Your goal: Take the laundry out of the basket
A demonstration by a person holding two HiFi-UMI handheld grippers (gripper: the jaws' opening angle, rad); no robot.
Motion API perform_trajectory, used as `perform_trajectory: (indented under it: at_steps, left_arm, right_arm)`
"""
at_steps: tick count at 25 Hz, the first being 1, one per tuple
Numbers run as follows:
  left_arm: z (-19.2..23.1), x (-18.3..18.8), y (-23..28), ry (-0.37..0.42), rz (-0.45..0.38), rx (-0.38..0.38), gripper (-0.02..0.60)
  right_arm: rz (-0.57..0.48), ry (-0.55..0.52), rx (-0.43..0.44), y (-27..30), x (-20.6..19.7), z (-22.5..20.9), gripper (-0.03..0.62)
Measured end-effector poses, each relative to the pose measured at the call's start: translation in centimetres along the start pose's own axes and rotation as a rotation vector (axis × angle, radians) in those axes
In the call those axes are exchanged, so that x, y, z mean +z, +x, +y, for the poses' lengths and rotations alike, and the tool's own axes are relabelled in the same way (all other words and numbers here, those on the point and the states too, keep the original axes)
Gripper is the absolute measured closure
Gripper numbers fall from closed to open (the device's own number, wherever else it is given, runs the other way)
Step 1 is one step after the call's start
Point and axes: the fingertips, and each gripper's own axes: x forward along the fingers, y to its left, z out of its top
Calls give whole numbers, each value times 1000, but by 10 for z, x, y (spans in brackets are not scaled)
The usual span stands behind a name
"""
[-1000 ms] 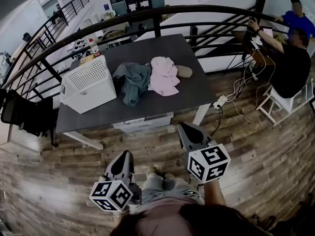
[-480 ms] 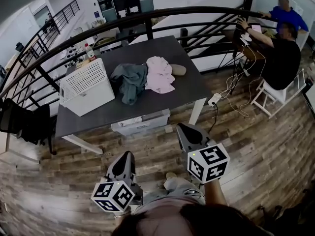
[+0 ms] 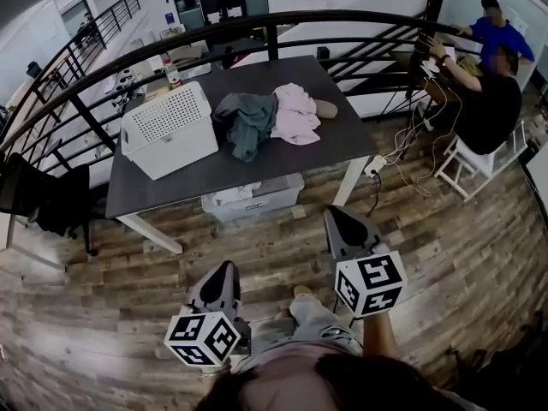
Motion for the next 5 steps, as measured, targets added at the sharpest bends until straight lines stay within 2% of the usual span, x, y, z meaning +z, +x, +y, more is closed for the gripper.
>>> perform_trajectory:
  at_steps: [5]
  left_arm:
    - [42,3,-21,-4,-2,52,584]
  right_arm:
    - [33,-25,-12,12,-3,23,579]
